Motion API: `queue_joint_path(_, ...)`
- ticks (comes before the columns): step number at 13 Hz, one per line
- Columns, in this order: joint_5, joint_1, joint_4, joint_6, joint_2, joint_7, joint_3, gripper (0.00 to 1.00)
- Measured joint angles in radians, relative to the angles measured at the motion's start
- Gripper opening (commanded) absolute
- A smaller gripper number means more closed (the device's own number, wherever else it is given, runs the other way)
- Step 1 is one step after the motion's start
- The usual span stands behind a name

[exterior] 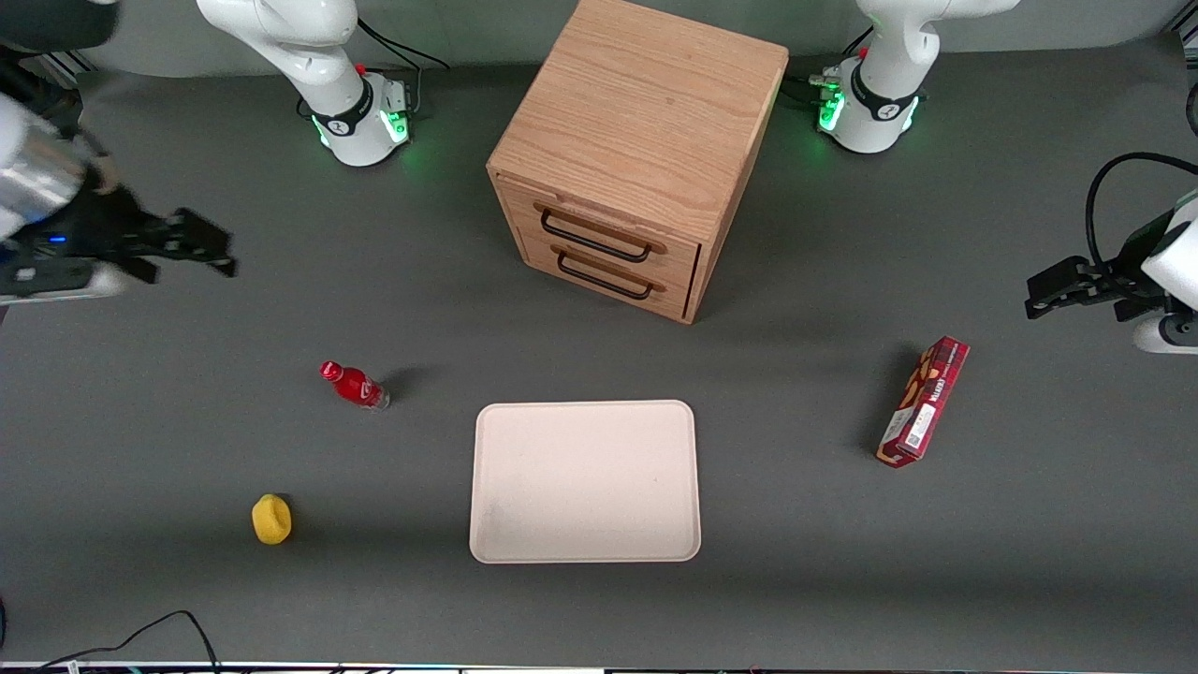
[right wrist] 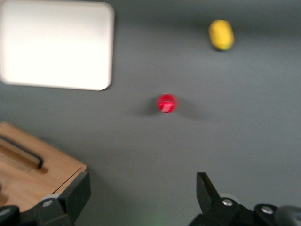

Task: Open upper drawer
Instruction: 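Move the right gripper to the upper drawer's black handle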

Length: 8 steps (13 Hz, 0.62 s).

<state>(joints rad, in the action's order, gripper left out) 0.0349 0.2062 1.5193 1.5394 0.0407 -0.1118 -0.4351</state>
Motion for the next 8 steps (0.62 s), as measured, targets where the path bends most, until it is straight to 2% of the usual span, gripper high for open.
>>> queue_joint_path(2, 0.001, -0.030, -0.009, 0.026, 0.035, -0.001, -0.103, 1.00)
queue_joint_path(6, 0.001, -0.196, -0.067, 0.108, 0.182, 0.008, -0.170, 1.00)
queue_joint_path(8, 0.000, -0.227, -0.077, 0.181, 0.281, 0.049, -0.243, 1.00)
